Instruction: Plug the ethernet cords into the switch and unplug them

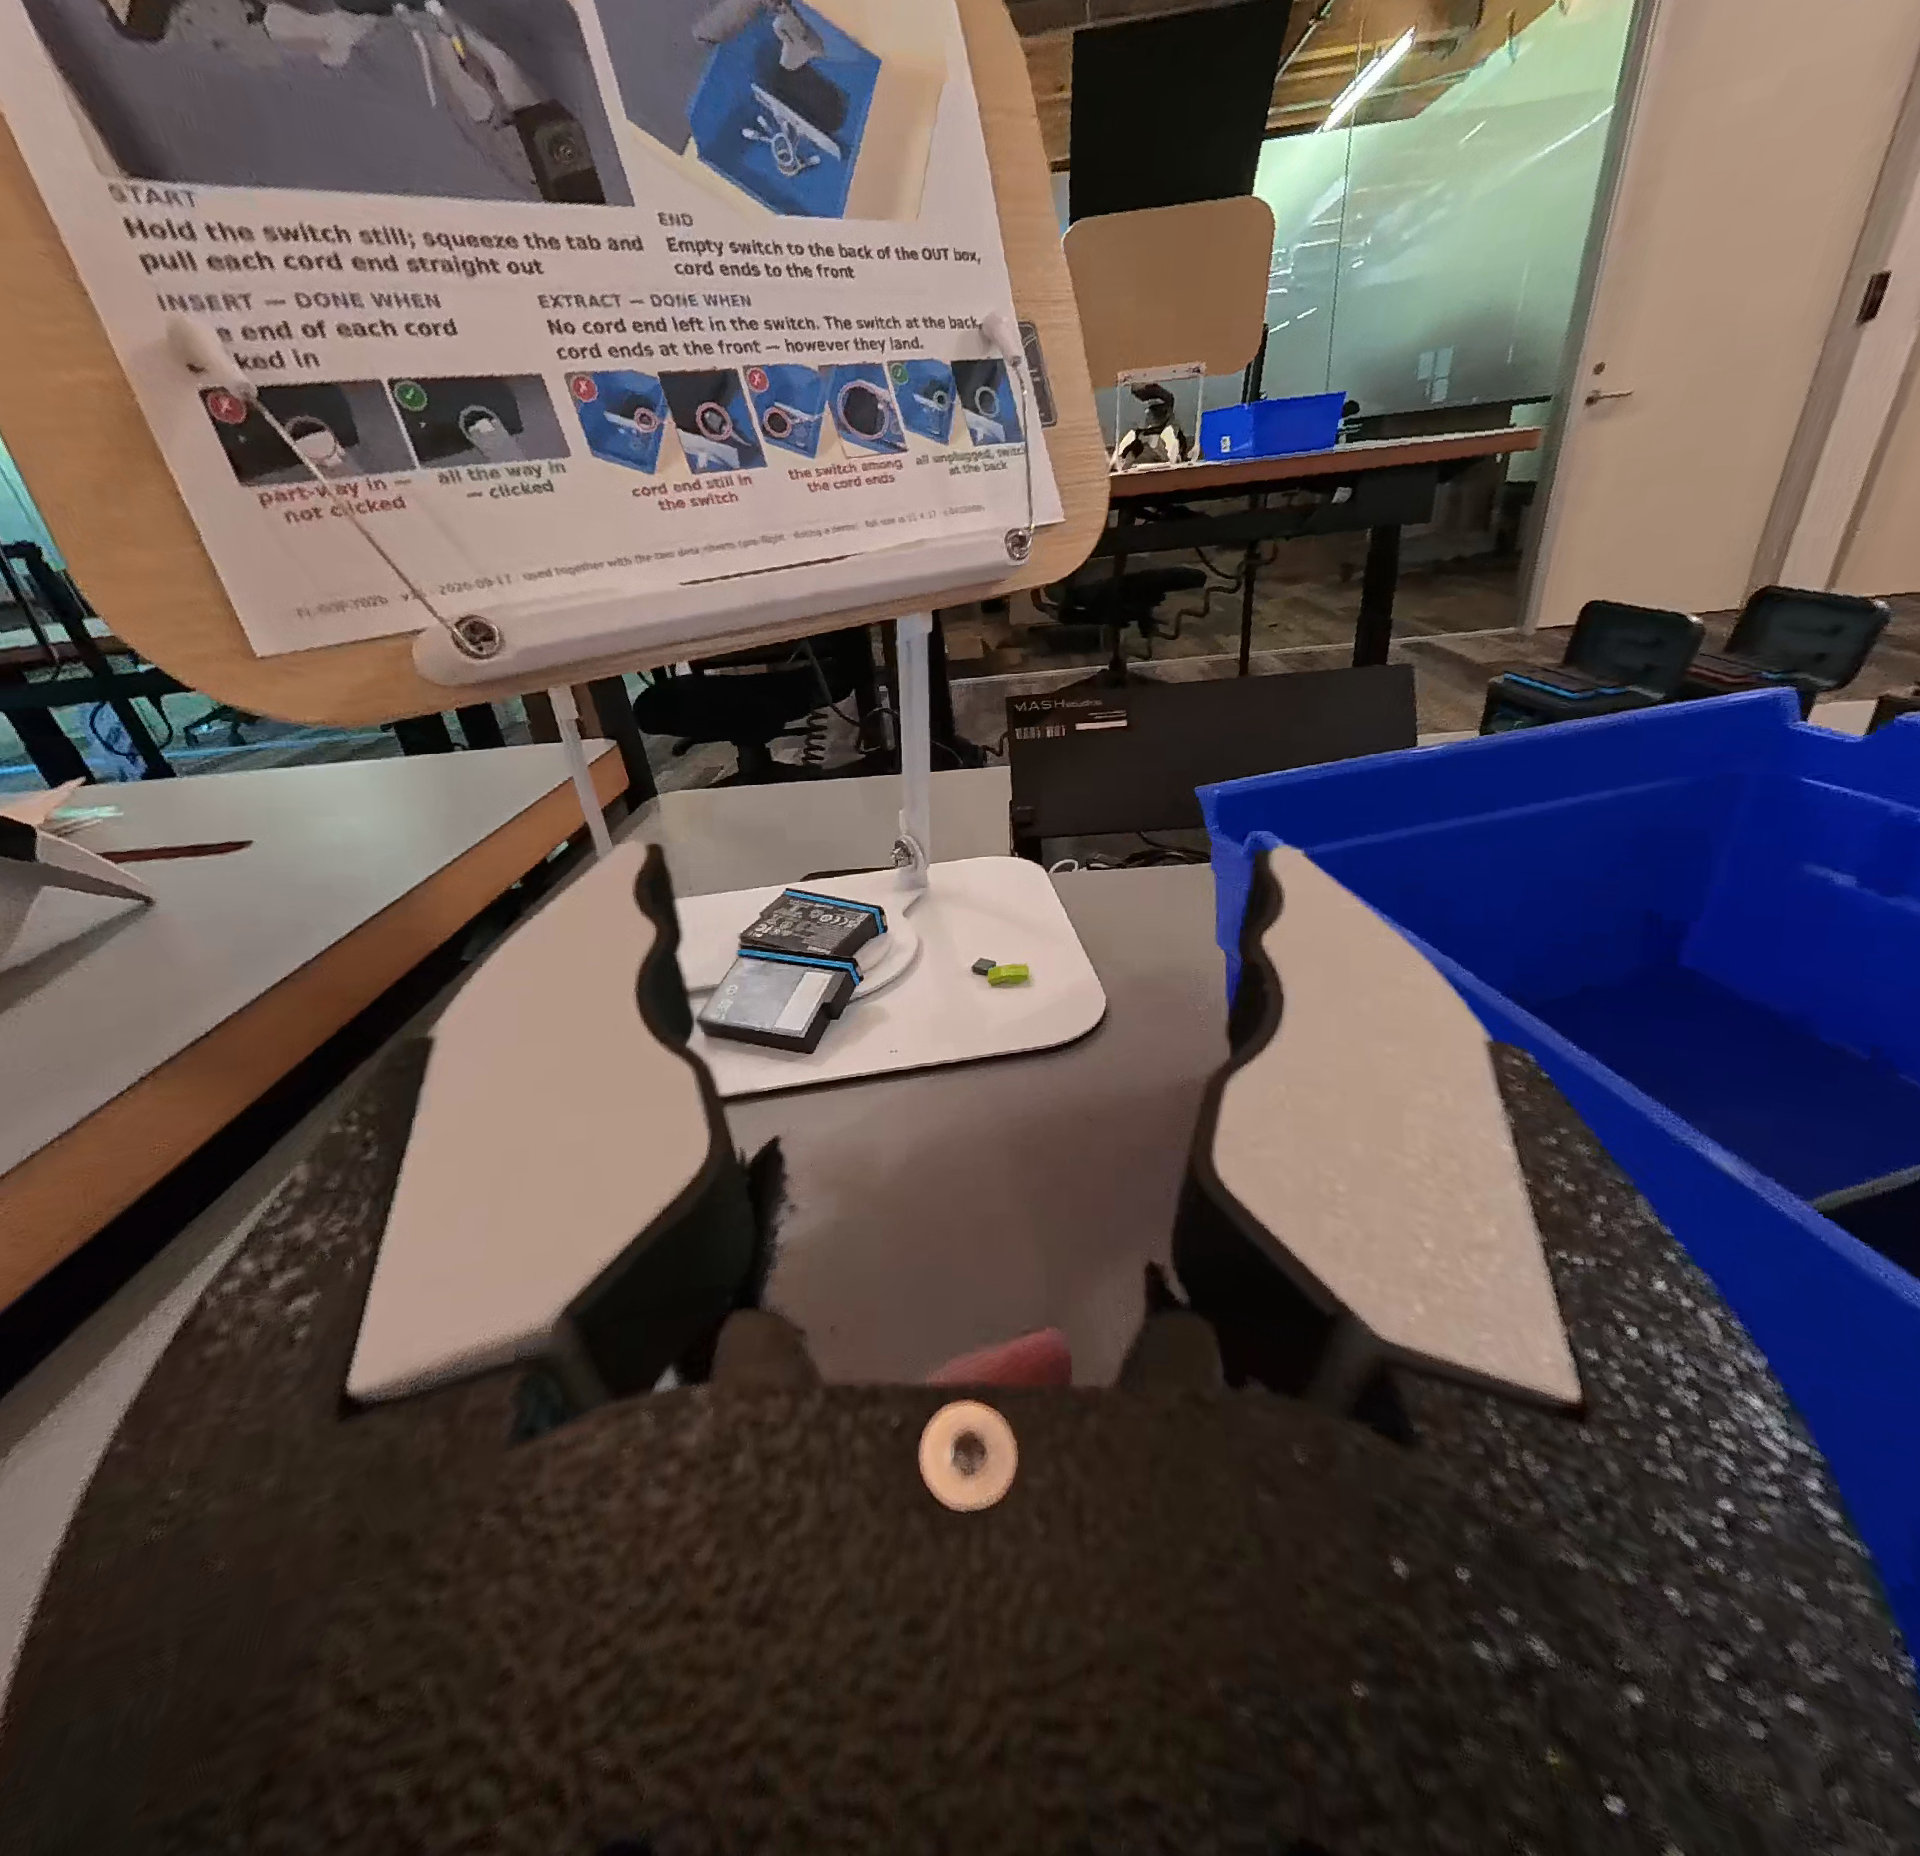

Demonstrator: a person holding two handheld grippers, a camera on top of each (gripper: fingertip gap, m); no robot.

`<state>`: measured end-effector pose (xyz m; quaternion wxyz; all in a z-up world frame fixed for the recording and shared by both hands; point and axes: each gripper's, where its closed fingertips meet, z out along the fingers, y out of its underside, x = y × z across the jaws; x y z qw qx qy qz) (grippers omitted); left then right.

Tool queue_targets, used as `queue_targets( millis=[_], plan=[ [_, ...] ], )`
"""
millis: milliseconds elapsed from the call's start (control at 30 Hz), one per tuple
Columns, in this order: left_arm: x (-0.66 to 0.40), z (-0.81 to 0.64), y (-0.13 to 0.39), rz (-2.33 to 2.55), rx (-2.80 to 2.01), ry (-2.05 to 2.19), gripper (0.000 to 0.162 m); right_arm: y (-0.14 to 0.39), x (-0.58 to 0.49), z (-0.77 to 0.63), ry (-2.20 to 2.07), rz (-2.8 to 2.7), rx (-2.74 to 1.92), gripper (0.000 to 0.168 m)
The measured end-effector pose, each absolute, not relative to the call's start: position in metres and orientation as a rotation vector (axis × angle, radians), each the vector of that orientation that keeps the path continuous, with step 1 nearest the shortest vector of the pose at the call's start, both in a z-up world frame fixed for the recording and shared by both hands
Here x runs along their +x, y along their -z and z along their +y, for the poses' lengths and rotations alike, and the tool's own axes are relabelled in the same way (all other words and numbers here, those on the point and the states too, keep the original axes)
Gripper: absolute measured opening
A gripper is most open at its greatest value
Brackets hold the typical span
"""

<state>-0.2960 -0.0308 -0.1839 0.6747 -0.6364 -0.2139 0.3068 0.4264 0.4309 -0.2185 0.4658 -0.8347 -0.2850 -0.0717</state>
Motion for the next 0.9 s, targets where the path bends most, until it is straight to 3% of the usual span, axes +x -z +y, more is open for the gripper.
queue_targets(
  millis=[100,200,600,900],
  plan=[
    [-0.304,-0.035,0.188,-0.538,-1.428,-0.710,0.122,0.234,0.425,0.441,0.061,-0.720,-2.141,0.033],
    [-0.306,-0.037,0.187,-0.558,-1.414,-0.727,0.131,0.246,0.423,0.447,0.046,-0.777,-2.222,0.028],
    [-0.300,-0.029,0.188,-0.544,-1.425,-0.663,0.130,0.254,0.405,0.449,0.137,-0.920,-2.286,0.019],
    [-0.294,-0.021,0.195,-0.511,-1.470,-0.653,0.125,0.250,0.325,0.403,-0.155,-0.863,-2.179,0.007]
  ],
)
